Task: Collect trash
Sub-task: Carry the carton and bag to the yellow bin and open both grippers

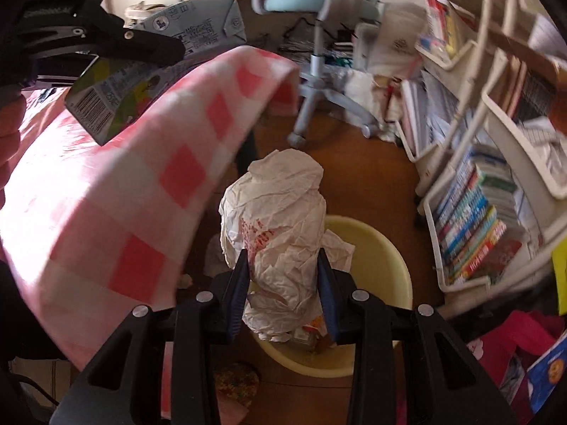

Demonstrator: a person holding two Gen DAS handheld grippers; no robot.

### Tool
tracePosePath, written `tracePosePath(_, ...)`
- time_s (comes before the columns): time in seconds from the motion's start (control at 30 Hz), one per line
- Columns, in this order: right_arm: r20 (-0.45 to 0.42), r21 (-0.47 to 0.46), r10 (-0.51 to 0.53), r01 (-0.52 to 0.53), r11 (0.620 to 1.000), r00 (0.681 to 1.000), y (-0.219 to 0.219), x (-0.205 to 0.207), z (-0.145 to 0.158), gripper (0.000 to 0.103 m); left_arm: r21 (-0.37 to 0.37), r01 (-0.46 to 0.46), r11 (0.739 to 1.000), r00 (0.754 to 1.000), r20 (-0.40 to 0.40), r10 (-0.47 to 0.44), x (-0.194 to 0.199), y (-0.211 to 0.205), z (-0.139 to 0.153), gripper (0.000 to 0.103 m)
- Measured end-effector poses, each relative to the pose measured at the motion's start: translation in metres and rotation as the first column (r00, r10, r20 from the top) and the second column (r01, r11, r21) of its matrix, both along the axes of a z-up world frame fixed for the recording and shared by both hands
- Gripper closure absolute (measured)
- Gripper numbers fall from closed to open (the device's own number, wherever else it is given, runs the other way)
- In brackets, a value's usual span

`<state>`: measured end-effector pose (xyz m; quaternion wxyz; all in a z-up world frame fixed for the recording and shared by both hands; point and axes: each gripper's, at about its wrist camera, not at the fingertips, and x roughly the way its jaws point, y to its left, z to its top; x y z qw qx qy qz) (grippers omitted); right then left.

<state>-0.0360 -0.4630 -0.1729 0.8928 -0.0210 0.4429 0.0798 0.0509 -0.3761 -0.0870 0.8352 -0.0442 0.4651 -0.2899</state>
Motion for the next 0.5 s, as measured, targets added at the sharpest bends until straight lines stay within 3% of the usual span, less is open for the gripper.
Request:
tracePosePath(0.1, -0.031, -0.001, -0.04, 0.04, 0.999, 0.999, -0.019, 0.003, -0.019, 0.06, -0.001, 0.03, 1.0, 0.999, -0.041, -0.03, 0.003, -0.031, -0.022, 0.068)
tracePosePath(0.17, -0.062, -0.009, -0.063, 0.062, 0.998, 0.996, -0.028, 0.003, -0.03, 0.051, 0.011, 0.048, 0.999, 0.996, -0.081, -0.047, 0.004, -0.05, -0.037, 0.045)
tracePosePath(0.27, -0.091, -0.016, -0.092, 0.091, 0.996, 0.992, -0.038, 0.0, -0.041, 0.043, 0.023, 0.056, 0.998, 0.994, -0.097, -0.054, 0.002, -0.057, -0.045, 0.035)
tracePosePath(0.33, -0.091, -0.01, -0.105, 0.105, 0.994, 0.99, -0.042, -0.005, -0.041, 0.042, 0.032, 0.061, 0.998, 0.995, -0.085, -0.058, 0.005, -0.05, -0.039, 0.032)
tracePosePath(0.5, -0.034, -0.008, -0.078, 0.078, 0.997, 0.996, -0.032, -0.001, -0.016, 0.04, -0.014, -0.069, 0.998, 0.998, 0.003, 0.069, 0.012, 0.011, -0.001, 0.019)
